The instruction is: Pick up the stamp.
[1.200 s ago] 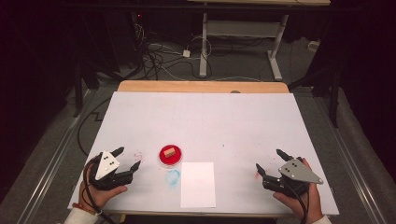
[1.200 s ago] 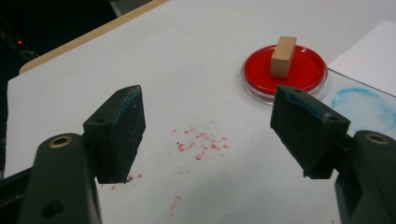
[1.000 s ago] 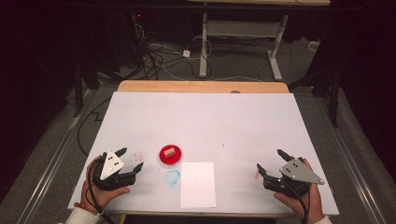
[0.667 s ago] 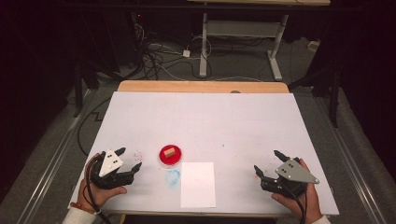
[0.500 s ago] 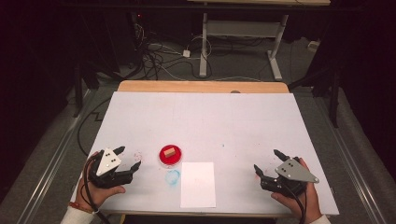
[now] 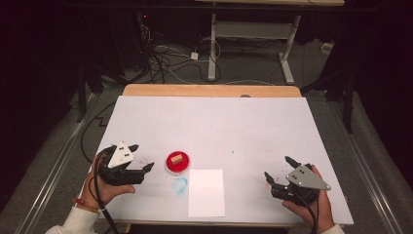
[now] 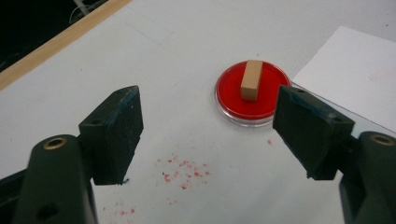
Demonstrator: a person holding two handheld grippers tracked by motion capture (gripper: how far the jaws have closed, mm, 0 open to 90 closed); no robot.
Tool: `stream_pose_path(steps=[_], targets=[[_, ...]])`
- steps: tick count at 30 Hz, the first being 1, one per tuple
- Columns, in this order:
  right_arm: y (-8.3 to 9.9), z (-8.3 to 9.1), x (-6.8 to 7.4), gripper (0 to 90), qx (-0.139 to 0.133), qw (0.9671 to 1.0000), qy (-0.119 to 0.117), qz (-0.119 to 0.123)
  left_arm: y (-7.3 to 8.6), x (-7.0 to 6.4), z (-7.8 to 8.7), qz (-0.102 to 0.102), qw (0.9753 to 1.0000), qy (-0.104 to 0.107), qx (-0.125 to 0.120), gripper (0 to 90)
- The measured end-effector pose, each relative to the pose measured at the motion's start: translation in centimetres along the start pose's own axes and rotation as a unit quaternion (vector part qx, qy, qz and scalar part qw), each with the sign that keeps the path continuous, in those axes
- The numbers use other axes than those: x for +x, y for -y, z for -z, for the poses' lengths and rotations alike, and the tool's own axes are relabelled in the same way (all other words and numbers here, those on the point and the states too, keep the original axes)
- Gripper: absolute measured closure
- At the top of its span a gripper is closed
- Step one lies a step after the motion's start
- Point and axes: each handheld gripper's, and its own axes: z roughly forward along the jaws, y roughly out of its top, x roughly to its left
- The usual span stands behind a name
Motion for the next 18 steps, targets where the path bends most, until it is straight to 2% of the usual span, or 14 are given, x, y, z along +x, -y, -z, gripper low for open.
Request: stream_pose_path(steps=[2, 9, 11, 18], targets=[[0.0, 0.0, 0.1, 21.0, 0.001, 1.0000, -0.002, 0.003, -0.8, -0.1, -0.3, -0.006, 0.9998, 0.002, 0.018, 23.9], [0.1, -0.1, 0.1, 21.0, 0.006, 1.0000, -0.004, 0.003, -3.0, -0.1, -1.6, -0.009, 0.9990, 0.032, 0.031, 23.2], [0.1, -0.1, 0.1, 21.0, 0.008, 0.9999, -0.005, 0.004, -3.6, -0.1, -2.2, -0.018, 0.9984, 0.038, 0.036, 23.2], [0.2, -0.2, 0.3, 21.1, 0.013, 0.9998, -0.011, 0.009, -5.0, -1.1, -4.4, -0.037, 0.9931, 0.077, 0.080, 23.3]])
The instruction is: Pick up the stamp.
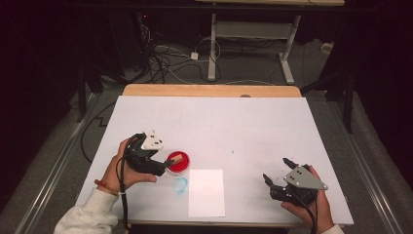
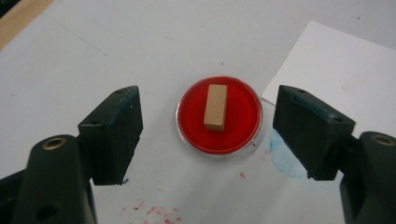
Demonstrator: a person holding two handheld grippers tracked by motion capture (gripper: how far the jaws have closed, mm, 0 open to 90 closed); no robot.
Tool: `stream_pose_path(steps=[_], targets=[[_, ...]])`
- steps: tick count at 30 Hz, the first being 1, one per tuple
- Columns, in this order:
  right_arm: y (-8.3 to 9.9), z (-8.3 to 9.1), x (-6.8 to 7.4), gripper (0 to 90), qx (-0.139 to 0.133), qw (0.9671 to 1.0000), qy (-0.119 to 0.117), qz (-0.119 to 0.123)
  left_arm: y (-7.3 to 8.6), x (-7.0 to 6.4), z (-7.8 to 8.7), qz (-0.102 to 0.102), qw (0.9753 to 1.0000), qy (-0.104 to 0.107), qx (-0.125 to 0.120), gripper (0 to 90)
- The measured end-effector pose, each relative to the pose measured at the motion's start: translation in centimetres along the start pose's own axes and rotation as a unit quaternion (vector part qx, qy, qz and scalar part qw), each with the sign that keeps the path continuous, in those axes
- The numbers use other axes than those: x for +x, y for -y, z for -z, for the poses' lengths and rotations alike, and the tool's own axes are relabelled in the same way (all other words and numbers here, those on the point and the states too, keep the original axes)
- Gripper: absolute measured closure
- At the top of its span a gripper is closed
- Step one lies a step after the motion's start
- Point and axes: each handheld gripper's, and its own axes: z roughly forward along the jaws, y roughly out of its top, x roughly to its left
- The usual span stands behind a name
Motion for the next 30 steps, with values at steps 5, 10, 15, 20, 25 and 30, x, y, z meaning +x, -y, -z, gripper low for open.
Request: stream_pose_path(steps=[5, 10, 15, 20, 25, 30], targets=[[0.0, 0.0, 0.0, 21.1, 0.002, 1.0000, 0.000, 0.000, -0.6, -0.1, -1.3, -0.005, 0.9994, 0.022, 0.026, 24.9], [0.1, -0.2, 0.2, 21.4, 0.008, 0.9999, -0.005, 0.005, -1.2, 0.2, -2.7, -0.021, 0.9968, 0.052, 0.057, 34.3], [0.2, -0.3, 0.3, 21.5, 0.013, 0.9999, -0.007, 0.008, -1.6, 0.4, -4.2, -0.031, 0.9934, 0.058, 0.094, 44.3], [0.2, -0.3, 0.3, 21.7, 0.015, 0.9998, -0.010, 0.012, -1.8, 0.9, -5.1, -0.031, 0.9917, 0.059, 0.110, 44.6], [0.3, -0.4, 0.3, 21.8, 0.016, 0.9997, -0.013, 0.014, -1.8, 1.4, -5.8, -0.023, 0.9901, 0.073, 0.117, 51.4], [0.3, -0.4, 0.3, 21.8, 0.018, 0.9996, -0.013, 0.015, -1.9, 1.5, -6.3, -0.026, 0.9890, 0.082, 0.120, 54.6]])
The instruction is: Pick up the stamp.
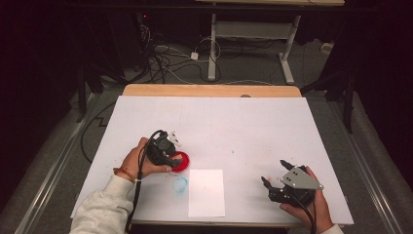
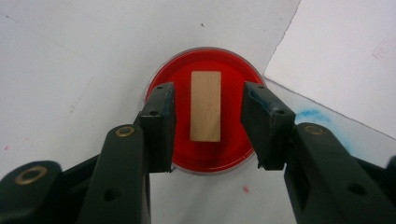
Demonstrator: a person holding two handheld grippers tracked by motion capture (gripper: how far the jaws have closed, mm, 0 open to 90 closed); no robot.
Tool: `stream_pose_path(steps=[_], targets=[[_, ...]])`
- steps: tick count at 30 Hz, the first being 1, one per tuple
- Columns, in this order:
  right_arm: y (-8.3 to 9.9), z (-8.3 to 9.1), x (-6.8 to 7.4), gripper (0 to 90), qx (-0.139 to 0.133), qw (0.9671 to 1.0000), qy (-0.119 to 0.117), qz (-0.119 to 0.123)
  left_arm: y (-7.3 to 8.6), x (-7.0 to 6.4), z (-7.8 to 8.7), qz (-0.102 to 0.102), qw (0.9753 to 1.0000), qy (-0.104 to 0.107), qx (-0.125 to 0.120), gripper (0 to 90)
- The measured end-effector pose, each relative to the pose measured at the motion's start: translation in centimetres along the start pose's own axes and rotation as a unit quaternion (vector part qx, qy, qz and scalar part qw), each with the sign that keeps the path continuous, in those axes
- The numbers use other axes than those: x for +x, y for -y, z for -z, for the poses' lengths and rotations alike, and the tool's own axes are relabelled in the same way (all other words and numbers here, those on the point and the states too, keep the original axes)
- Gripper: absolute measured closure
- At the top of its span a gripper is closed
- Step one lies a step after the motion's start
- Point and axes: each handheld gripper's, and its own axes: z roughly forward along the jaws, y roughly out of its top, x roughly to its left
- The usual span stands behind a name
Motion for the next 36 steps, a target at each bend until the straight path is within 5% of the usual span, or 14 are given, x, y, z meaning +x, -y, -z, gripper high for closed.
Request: stream_pose_path(steps=[13, 27, 36], targets=[[0.1, 0.0, 0.0, 21.8, 0.002, 1.0000, -0.002, 0.000, -0.3, 0.1, -1.0, -0.004, 0.9999, -0.006, 0.011, 71.5], [-0.1, -0.4, -0.1, 21.7, 0.002, 1.0000, 0.001, -0.007, 0.0, 0.2, -1.1, 0.002, 1.0000, 0.002, -0.003, 73.1], [-0.1, -0.3, -0.2, 21.7, 0.003, 1.0000, 0.003, -0.008, 0.2, -0.1, -0.9, -0.009, 0.9998, -0.015, -0.009, 73.2]])
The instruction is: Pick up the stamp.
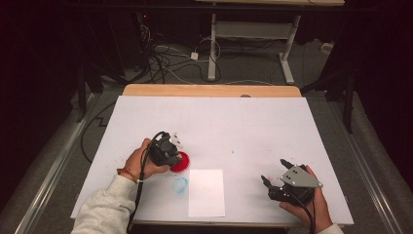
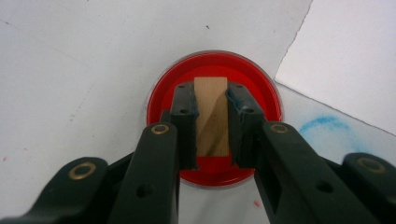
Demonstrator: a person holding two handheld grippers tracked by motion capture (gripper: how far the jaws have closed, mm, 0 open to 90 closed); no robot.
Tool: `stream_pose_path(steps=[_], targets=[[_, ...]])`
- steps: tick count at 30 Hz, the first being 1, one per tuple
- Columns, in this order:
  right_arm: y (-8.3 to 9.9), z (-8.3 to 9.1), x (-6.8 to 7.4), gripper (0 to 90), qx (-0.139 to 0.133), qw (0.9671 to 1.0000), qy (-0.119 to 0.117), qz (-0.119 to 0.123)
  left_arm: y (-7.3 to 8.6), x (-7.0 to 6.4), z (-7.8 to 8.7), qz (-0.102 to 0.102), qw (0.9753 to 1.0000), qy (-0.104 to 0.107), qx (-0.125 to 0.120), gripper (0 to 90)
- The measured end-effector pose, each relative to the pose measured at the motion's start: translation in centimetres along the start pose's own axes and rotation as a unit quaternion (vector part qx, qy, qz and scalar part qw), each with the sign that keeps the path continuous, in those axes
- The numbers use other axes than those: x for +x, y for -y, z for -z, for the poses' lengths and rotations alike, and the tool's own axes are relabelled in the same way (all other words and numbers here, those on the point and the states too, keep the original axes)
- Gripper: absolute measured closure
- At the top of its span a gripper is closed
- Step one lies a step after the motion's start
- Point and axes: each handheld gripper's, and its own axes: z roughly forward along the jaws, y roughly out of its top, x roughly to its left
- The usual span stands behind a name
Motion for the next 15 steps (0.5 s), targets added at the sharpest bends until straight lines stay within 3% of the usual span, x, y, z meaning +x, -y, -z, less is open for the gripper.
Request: stream_pose_path(steps=[15], targets=[[0.06, -0.05, -0.12, 21.7, 0.000, 1.0000, 0.001, -0.002, 0.47, 0.01, 0.88, 0.001, 0.9997, -0.016, -0.017, 73.2]])
